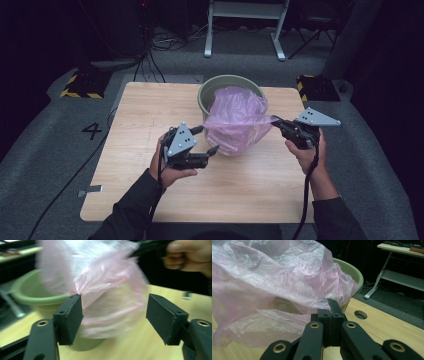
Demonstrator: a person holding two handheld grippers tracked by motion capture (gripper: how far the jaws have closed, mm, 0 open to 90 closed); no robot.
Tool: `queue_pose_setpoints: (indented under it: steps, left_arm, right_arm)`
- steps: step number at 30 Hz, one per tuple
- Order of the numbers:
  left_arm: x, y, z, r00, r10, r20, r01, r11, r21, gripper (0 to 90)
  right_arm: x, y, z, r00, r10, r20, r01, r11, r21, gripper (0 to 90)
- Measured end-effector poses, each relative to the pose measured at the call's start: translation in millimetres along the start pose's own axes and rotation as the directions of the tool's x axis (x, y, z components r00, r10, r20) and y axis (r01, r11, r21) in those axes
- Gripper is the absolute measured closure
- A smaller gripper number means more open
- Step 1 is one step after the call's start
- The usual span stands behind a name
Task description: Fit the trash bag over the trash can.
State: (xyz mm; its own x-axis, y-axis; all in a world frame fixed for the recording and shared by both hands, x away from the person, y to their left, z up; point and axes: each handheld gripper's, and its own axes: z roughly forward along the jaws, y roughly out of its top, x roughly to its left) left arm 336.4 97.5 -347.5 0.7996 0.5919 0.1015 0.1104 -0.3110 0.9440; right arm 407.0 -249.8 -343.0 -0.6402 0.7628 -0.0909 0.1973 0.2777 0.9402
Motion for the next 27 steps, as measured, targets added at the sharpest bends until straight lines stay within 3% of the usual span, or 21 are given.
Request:
queue_pose_setpoints:
  steps: [5, 8, 10, 14, 17, 22, 25, 27]
  left_arm:
    - [-27.3, 3.3, 20.7, 0.9976, 0.044, 0.053, -0.045, 0.9986, 0.029, 42.8]
    - [-37.4, 4.1, 35.2, 0.9953, 0.044, 0.086, -0.049, 0.9975, 0.051, 43.8]
    - [-39.8, 6.0, 44.7, 0.9958, 0.048, 0.079, -0.053, 0.9962, 0.069, 43.4]
    - [-32.4, 13.1, 63.3, 0.9974, -0.039, 0.061, 0.035, 0.9973, 0.064, 36.0]
    - [-24.5, 17.6, 72.2, 0.9936, -0.104, 0.044, 0.102, 0.9933, 0.055, 36.1]
    - [-11.5, 25.9, 72.3, 0.9948, -0.102, -0.005, 0.102, 0.9946, 0.021, 60.8]
    - [1.4, 28.8, 64.6, 0.9967, -0.07, -0.042, 0.07, 0.9976, 0.003, 75.9]
    - [10.8, 31.2, 61.2, 0.9972, -0.045, -0.06, 0.046, 0.9988, 0.018, 84.0]
  right_arm:
    - [3.0, 2.3, 1.6, 0.9999, -0.01, -0.01, 0.01, 1.0, 0.002, 90.0]
    - [5.3, 3.1, 1.3, 0.9997, -0.018, -0.015, 0.018, 1.0, 0.0, 90.0]
    - [6.0, 3.3, 1.1, 0.9996, -0.02, -0.019, 0.02, 1.0, 0.0, 90.0]
    - [5.0, 2.7, 0.1, 0.9996, -0.009, -0.027, 0.009, 1.0, -0.005, 90.0]
    - [6.0, 2.1, -0.5, 0.9993, -0.012, -0.036, 0.012, 1.0, -0.008, 90.0]
    - [6.4, 1.2, -1.1, 0.9988, -0.022, -0.045, 0.021, 1.0, -0.016, 90.0]
    - [4.4, 0.7, -1.4, 0.9992, -0.017, -0.036, 0.017, 1.0, -0.014, 90.0]
    - [2.0, 0.5, -1.0, 0.9996, -0.018, -0.024, 0.018, 1.0, -0.012, 90.0]
